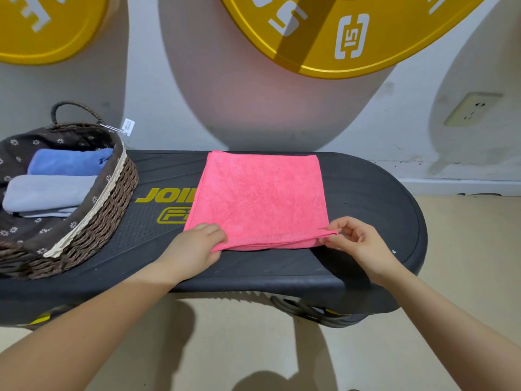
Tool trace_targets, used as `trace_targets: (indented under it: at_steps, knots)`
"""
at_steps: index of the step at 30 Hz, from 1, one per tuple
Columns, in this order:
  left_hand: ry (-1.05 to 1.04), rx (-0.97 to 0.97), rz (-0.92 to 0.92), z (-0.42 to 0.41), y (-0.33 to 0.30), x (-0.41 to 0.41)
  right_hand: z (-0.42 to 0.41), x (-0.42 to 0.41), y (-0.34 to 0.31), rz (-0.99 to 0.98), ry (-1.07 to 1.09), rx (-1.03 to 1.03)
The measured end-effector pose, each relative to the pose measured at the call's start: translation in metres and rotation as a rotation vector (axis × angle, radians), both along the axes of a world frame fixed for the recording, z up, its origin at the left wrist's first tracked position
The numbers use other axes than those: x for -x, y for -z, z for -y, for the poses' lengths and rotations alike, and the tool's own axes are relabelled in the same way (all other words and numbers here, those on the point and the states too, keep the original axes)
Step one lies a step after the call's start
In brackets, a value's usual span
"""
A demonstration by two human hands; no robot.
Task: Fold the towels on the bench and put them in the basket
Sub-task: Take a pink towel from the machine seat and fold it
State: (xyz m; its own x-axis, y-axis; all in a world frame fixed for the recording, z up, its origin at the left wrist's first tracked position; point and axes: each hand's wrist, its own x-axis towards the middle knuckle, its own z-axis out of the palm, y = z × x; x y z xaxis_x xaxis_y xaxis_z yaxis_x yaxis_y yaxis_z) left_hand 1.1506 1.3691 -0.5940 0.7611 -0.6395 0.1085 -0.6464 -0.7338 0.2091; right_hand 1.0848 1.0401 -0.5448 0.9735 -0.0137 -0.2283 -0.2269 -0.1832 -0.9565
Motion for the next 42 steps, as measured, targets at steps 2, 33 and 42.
trace_targets:
  at_steps: [2, 33, 42]
  knots:
    - [-0.013, 0.040, -0.104, -0.010, 0.003, -0.003, 0.006, -0.001, 0.003, -0.065, -0.080, 0.055]
    - [-0.685, 1.114, -0.820, 0.009, -0.038, -0.083, 0.026, -0.096, -0.012, -0.081, -0.137, 0.153]
    - [-0.793, 0.514, -0.423, 0.029, -0.023, -0.114, 0.015, -0.134, 0.012, -0.106, 0.130, 0.501]
